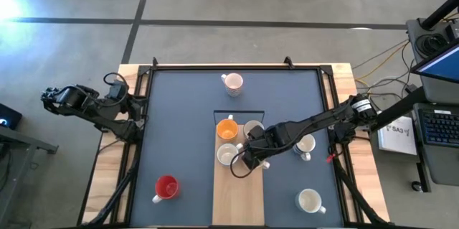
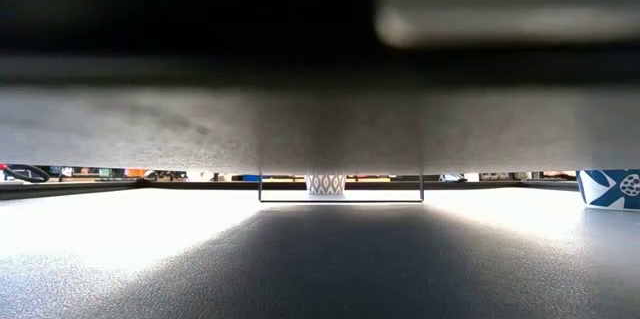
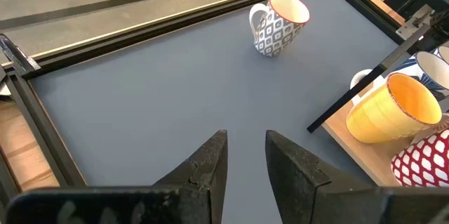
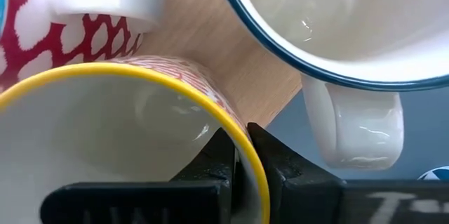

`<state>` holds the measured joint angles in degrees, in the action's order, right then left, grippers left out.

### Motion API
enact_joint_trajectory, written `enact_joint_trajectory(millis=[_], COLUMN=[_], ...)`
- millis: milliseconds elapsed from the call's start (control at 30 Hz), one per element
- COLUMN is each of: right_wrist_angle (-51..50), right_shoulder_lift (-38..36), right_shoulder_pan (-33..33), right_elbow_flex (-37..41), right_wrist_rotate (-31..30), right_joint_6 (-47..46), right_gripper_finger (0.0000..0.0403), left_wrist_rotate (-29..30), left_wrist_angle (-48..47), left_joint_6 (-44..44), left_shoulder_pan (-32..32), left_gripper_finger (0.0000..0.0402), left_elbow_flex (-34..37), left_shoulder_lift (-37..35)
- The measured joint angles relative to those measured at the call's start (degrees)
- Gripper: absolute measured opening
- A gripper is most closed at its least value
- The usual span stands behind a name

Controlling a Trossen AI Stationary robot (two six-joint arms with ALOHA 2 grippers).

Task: Place coffee mugs
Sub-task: Put the orange mug on the shelf, then put the blue mug on the shelf

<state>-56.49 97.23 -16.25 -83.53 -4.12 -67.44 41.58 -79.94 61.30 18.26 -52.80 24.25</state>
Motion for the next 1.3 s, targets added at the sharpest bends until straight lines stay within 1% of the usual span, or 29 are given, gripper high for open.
enact_joint_trajectory(millis=[133,367,533,667,967,1100,1300], right_wrist_angle=[0.11,0.39,0.38,0.17,-0.58,-5.77,-18.38], right_shoulder_lift=[0.00,-0.72,-2.57,-4.33,-8.54,-10.93,-14.59], right_shoulder_pan=[0.00,0.00,0.00,0.00,0.00,-0.02,-0.74], right_elbow_flex=[0.00,-0.11,-0.11,-0.24,-2.53,-2.58,-2.45], right_wrist_rotate=[0.00,0.02,0.05,1.06,1.63,3.07,2.63], right_joint_6=[-0.02,-0.05,-0.05,-0.03,2.04,1.39,-3.17], right_gripper_finger=[0.0023,0.0082,0.0106,0.0107,0.0092,0.0092,0.0098], left_wrist_rotate=[-0.09,-0.17,-0.17,-0.17,-0.15,-0.15,-0.11], left_wrist_angle=[0.02,0.04,0.02,0.02,0.04,0.09,0.22], left_joint_6=[0.01,0.00,0.02,0.02,0.11,0.20,0.68], left_shoulder_pan=[0.00,0.00,0.00,0.02,0.00,0.00,0.01], left_gripper_finger=[0.0080,0.0080,0.0080,0.0080,0.0080,0.0080,0.0080], left_elbow_flex=[0.00,0.00,0.00,0.00,0.00,0.00,0.00], left_shoulder_lift=[-0.02,-0.02,-0.02,-0.02,-0.02,-0.02,-0.02])
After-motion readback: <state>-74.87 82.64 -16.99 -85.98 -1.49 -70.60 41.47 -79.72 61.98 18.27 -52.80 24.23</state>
